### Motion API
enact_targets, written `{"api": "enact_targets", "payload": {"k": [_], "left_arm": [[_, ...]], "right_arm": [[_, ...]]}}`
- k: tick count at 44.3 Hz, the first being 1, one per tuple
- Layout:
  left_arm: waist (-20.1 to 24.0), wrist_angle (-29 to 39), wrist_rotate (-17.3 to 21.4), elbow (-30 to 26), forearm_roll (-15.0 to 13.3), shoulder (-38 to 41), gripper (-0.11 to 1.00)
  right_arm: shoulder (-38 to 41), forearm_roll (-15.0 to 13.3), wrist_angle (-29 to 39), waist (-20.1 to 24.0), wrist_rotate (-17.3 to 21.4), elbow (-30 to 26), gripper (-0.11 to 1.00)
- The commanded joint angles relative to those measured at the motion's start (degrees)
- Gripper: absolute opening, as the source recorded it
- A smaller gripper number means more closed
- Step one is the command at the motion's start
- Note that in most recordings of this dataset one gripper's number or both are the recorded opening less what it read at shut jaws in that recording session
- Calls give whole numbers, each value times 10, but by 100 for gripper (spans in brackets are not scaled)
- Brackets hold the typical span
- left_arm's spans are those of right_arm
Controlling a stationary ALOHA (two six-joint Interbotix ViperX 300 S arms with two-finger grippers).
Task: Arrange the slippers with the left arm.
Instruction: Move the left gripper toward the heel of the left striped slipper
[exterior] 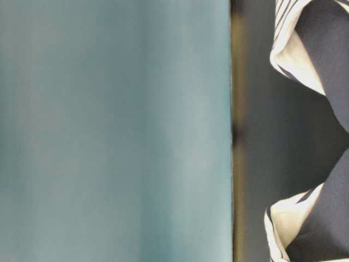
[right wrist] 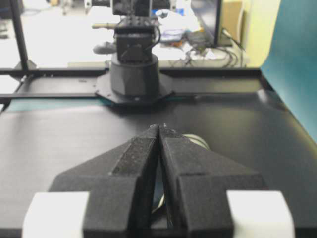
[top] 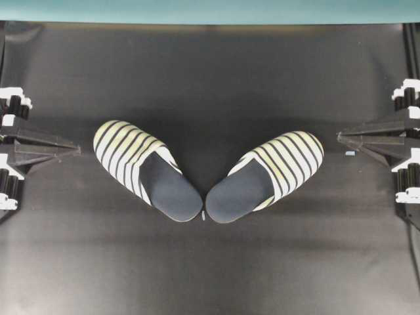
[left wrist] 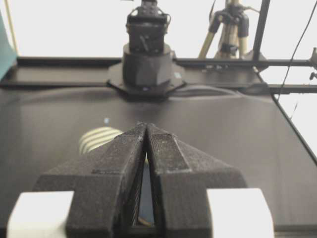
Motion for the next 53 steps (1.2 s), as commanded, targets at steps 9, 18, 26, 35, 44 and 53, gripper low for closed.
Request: {"api": "enact_targets", "payload": {"k": [9, 18, 26, 35, 44, 53], "left_arm": [[19, 143, -102, -90, 22, 82, 0], [56, 242, -187, -120, 22, 142, 0], [82, 346, -231, -163, 23, 203, 0], [99, 482, -313, -229, 23, 277, 0], [100, 555, -321, -297, 26, 367, 4], [101, 595, -326, -337, 26, 438, 54]], "right_arm": [[11, 2, 67, -28, 0, -7, 0], [11, 5, 140, -50, 2, -7, 0], [11, 6, 154, -52, 2, -7, 0], [11, 6, 154, -52, 2, -5, 0], [10, 6, 151, -52, 2, 4, 0], [8, 6, 150, -52, 1, 8, 0]]}}
